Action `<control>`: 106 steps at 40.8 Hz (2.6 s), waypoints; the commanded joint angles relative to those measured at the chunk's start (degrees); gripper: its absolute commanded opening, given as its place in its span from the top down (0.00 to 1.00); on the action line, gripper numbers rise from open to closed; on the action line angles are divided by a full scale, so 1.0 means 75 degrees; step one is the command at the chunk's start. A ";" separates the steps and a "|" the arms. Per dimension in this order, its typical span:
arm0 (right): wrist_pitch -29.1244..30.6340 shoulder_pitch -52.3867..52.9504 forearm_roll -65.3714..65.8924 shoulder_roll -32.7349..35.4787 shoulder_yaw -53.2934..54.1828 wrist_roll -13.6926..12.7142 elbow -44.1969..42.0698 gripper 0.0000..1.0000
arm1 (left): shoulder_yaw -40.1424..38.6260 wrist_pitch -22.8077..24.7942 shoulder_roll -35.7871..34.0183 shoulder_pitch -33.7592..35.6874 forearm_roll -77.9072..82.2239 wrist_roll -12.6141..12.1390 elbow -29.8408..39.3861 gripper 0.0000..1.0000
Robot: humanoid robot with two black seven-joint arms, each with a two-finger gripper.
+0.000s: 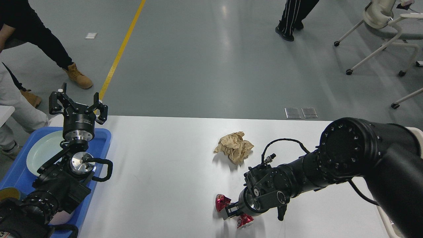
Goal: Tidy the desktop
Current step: 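Lift the red wrapper and drop it into the white bin, then move the right gripper over the crumpled beige napkin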
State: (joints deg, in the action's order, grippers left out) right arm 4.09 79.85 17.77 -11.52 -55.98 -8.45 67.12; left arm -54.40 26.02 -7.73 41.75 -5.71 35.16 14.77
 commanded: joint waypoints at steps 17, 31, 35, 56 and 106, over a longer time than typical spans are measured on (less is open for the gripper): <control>-0.0007 0.0098 -0.0002 0.0141 -0.0388 0.0002 -0.0079 1.00 | 0.0000 0.0000 0.0000 0.0000 0.0000 -0.0001 0.0000 0.03; -0.0019 0.1644 -0.0060 0.2400 0.0385 0.0072 0.0705 1.00 | 0.0000 0.0000 0.0000 0.0000 0.0000 -0.0001 0.0000 0.04; 0.0016 0.2312 -0.0060 0.3525 0.0620 0.0072 0.1162 1.00 | 0.0000 0.0000 0.0000 -0.0011 0.0000 -0.0001 0.0000 0.03; 0.0169 0.2445 -0.0422 0.6797 0.1007 0.0002 -0.0464 1.00 | 0.0000 0.0000 0.0000 0.0000 0.0000 -0.0001 0.0000 0.04; -0.0464 -0.1415 -0.2334 0.5286 0.2097 0.0002 -0.3550 0.00 | 0.0000 0.0000 0.0000 0.0000 0.0000 -0.0001 0.0000 0.04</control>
State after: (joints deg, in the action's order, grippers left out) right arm 0.46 62.96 0.38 29.58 -40.45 -8.27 33.58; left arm -54.40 26.02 -7.74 41.73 -5.71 35.17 14.77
